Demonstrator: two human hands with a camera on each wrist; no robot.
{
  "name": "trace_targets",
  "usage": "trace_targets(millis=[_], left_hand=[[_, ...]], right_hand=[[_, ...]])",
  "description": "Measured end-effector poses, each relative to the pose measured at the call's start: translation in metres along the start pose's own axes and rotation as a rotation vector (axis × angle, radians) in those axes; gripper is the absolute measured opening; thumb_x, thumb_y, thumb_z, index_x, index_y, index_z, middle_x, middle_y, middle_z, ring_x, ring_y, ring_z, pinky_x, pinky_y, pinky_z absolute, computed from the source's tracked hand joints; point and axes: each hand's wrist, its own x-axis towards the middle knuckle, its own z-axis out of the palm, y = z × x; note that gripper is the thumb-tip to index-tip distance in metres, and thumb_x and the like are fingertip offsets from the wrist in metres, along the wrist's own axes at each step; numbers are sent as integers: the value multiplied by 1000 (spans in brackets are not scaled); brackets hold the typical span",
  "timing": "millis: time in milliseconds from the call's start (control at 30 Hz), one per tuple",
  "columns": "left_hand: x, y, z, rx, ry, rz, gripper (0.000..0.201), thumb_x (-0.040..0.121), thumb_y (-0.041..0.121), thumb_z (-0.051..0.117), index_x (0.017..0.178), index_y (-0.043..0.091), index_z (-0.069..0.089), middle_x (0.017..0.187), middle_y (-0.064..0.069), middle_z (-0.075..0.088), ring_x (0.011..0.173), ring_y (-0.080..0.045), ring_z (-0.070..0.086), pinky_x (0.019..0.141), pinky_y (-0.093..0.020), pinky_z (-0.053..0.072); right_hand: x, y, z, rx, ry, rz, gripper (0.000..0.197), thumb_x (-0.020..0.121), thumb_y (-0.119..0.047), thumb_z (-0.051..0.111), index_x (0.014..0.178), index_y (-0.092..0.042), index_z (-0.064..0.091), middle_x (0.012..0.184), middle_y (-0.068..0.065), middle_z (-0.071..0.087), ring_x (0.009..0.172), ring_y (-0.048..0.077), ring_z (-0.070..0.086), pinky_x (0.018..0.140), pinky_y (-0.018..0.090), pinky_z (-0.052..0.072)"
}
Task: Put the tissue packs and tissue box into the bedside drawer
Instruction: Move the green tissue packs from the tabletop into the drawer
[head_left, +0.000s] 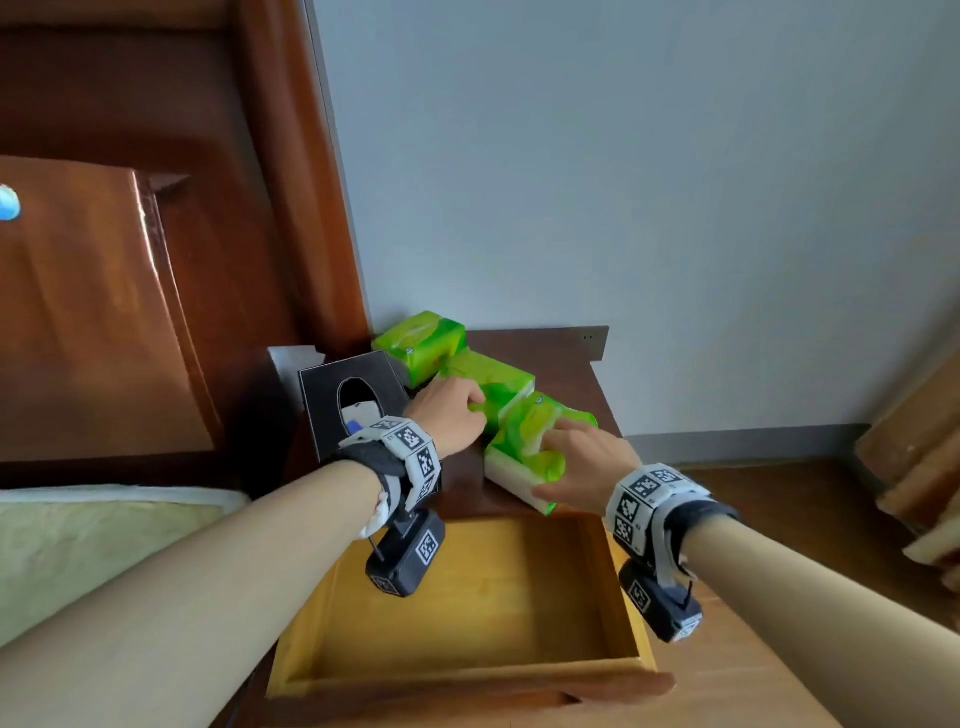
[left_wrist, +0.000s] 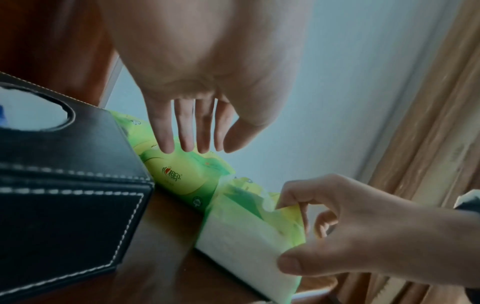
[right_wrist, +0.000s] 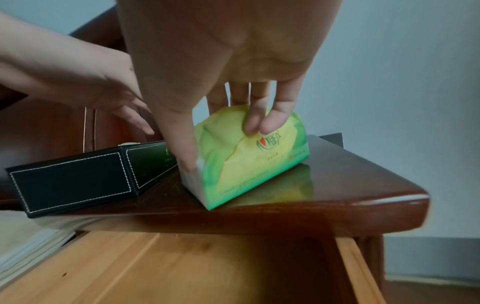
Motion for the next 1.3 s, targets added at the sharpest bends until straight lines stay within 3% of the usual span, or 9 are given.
trace_targets(millis=[167,400,633,767,867,1000,1067,1200,1300], left_hand=[[-11,21,-27,2,-159,-91,40,87,19,54,125,20,64,133,-2,62,123,-23,56,103,-37,45],[-22,32,-55,41,-252,-139,41,89,23,52,130,21,58,135,1,56,122,-22,56,100,-42,46],[26,21,-31,33,-301,-81,54,91,18,51,144,13,42,150,1,38,133,-24,46,102,-45,44],[68,14,-7,37,-359,-72,58,90,18,54,146,15,36,154,2,33,131,-25,48,99,-44,46],[87,12,10,80,-433,-82,49,88,25,58,135,15,48,141,-3,45,124,-27,51,93,-43,48],[96,9,26,80,-392,-157,34,83,39,67,110,21,57,127,-3,44,116,-25,50,79,-38,47],[98,11,30,104,-369,-177,33,81,44,70,101,21,58,124,-5,45,116,-25,48,78,-38,44],[92,18,35,198,-331,-154,37,84,43,70,108,16,67,124,-8,47,120,-28,45,82,-40,45],[75,20,34,217,-293,-87,28,88,36,67,105,14,68,118,-5,50,116,-28,47,74,-39,44]], right_hand=[[-12,6,-30,82,-102,25,38,76,-24,66,113,-30,61,113,-9,54,111,17,52,78,34,48],[-25,10,-61,99,-141,70,29,82,-12,62,103,-31,58,109,-11,52,109,15,48,75,32,51],[-16,13,-49,159,-134,178,19,84,-21,68,96,-32,59,105,-14,50,110,10,46,76,33,51],[-2,16,-39,173,-127,231,15,85,-22,68,93,-32,60,104,-15,50,109,9,44,75,36,53],[7,19,-34,181,-137,265,17,85,-18,67,91,-32,59,103,-17,53,108,10,44,73,35,52],[13,22,-28,218,-157,291,17,87,-16,65,95,-32,64,104,-17,57,113,10,43,74,32,47],[12,24,-22,229,-155,285,18,87,-19,65,100,-31,67,105,-16,59,113,12,44,76,34,49],[12,26,-17,215,-153,238,19,85,-32,68,104,-29,68,105,-12,59,111,14,44,74,28,40],[6,29,-14,202,-136,209,12,87,-30,67,96,-25,71,99,-9,57,106,17,47,70,30,42]])
